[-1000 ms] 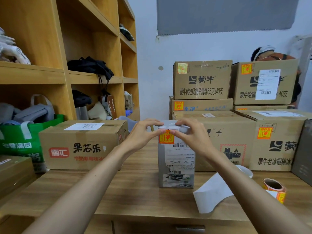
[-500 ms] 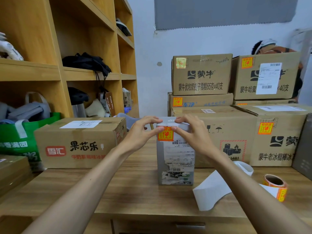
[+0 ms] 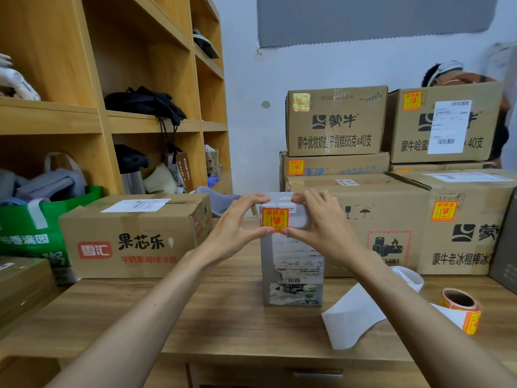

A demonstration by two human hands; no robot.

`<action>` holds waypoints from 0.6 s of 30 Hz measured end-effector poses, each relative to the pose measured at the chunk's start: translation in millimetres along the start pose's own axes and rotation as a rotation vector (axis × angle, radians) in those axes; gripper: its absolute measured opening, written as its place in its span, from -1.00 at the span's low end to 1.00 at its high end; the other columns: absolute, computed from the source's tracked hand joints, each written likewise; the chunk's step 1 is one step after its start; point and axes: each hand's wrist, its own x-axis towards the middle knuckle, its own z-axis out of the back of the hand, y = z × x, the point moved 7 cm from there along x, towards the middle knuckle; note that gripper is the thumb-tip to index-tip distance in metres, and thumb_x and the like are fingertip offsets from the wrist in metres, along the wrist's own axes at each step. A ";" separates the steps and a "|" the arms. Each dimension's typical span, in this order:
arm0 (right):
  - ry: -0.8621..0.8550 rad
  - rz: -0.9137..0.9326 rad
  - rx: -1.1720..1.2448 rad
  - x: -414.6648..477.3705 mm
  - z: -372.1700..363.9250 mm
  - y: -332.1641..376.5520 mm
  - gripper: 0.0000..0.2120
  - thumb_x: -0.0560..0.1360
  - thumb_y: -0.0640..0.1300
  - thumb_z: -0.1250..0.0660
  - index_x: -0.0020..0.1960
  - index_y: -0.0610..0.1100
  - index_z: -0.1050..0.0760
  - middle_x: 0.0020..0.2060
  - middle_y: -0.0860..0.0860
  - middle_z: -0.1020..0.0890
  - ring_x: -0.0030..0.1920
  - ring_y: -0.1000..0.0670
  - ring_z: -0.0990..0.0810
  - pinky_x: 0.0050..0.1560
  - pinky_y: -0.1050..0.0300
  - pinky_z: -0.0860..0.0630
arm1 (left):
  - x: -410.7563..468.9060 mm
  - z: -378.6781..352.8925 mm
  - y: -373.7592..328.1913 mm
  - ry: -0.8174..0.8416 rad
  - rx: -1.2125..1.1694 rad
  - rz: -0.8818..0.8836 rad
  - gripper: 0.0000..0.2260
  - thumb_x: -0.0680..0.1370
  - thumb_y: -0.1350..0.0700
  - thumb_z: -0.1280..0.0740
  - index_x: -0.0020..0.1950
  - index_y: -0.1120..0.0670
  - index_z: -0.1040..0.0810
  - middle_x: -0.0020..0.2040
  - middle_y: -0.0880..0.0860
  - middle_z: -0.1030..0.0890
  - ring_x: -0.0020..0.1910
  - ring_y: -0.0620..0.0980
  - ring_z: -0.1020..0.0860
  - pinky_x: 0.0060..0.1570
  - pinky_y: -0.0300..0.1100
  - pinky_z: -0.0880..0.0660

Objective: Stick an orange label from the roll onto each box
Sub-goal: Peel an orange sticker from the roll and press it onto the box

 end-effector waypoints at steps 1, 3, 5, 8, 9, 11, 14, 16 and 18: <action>0.017 0.007 -0.004 0.1 -0.7 -0.8 -0.43 0.36 0.25 -0.47 0.20 -0.05 -0.42 0.19 0.09 -0.53 0.11 0.05 -0.37 0.00 0.13 -0.26 | 0.1 -0.4 0.8 0.009 -0.004 0.000 -0.45 0.46 -0.15 -0.50 0.40 -0.26 -0.40 0.50 -0.17 -0.37 0.47 -0.14 -0.34 0.45 0.17 -0.32; 0.034 0.015 -0.019 1.5 -2.4 -0.9 -0.41 0.36 0.24 -0.48 0.22 -0.06 -0.42 0.20 0.08 -0.53 0.12 0.06 -0.35 -0.01 0.15 -0.22 | -0.1 -1.3 2.3 0.010 -0.019 0.013 -0.46 0.47 -0.17 -0.49 0.40 -0.27 -0.39 0.52 -0.14 -0.35 0.50 -0.12 -0.31 0.45 0.21 -0.31; 0.041 0.009 -0.016 2.7 -3.5 -1.8 -0.41 0.35 0.24 -0.48 0.22 -0.06 -0.42 0.20 0.07 -0.53 0.12 0.08 -0.34 0.00 0.16 -0.22 | -0.2 -1.6 2.1 0.007 -0.020 0.023 -0.47 0.47 -0.18 -0.48 0.40 -0.26 -0.39 0.51 -0.12 -0.37 0.52 -0.13 -0.29 0.45 0.23 -0.31; 0.073 -0.011 0.060 1.2 -0.3 -3.1 -0.43 0.36 0.25 -0.47 0.22 -0.02 -0.41 0.22 0.09 -0.51 0.13 0.11 -0.34 0.06 0.12 -0.31 | -4.2 -0.9 -4.9 0.009 -0.026 0.013 -0.49 0.48 -0.15 -0.49 0.38 -0.23 -0.42 0.45 -0.18 -0.41 0.51 -0.16 -0.27 0.44 0.21 -0.32; 0.090 -0.020 0.097 0.7 2.3 -3.1 -0.44 0.36 0.24 -0.47 0.22 0.00 -0.41 0.23 0.10 -0.51 0.16 0.09 -0.36 0.11 0.08 -0.34 | -6.5 -0.1 -8.1 0.002 -0.033 0.009 -0.50 0.48 -0.14 -0.49 0.37 -0.22 -0.43 0.42 -0.22 -0.40 0.51 -0.17 -0.28 0.45 0.19 -0.32; 0.120 -0.008 0.127 0.1 7.7 -0.4 -0.46 0.37 0.24 -0.48 0.22 0.02 -0.41 0.24 0.12 -0.50 0.23 0.08 -0.38 0.21 0.04 -0.36 | -12.6 1.8 -13.4 -0.013 -0.027 0.009 -0.52 0.48 -0.17 -0.48 0.36 -0.27 -0.43 0.46 -0.22 -0.36 0.51 -0.16 -0.28 0.46 0.18 -0.31; 0.114 0.071 0.057 -0.2 14.9 8.3 -0.46 0.37 0.26 -0.46 0.23 0.02 -0.46 0.34 0.08 -0.48 0.38 0.03 -0.34 0.38 0.03 -0.26 | -22.4 5.3 -17.2 -0.021 -0.025 0.035 -0.61 0.54 -0.20 -0.40 0.35 -0.32 -0.43 0.56 -0.14 -0.26 0.53 -0.11 -0.24 0.47 0.21 -0.27; 0.081 0.116 -0.006 -0.6 19.9 13.8 -0.49 0.37 0.25 -0.46 0.19 0.02 -0.47 0.40 0.02 -0.43 0.42 -0.03 -0.32 0.42 0.00 -0.22 | -26.9 8.8 -19.9 -0.021 -0.048 0.042 -0.68 0.58 -0.17 -0.33 0.34 -0.32 -0.44 0.56 -0.14 -0.26 0.53 -0.12 -0.24 0.47 0.21 -0.27; 0.063 0.117 -0.033 -1.8 23.5 18.1 -0.50 0.36 0.22 -0.48 0.19 0.01 -0.48 0.40 -0.01 -0.42 0.41 -0.05 -0.31 0.42 0.00 -0.21 | -29.6 11.6 -24.9 -0.002 -0.093 0.059 -0.68 0.55 -0.19 -0.27 0.31 -0.33 -0.47 0.54 -0.15 -0.29 0.52 -0.13 -0.27 0.47 0.18 -0.29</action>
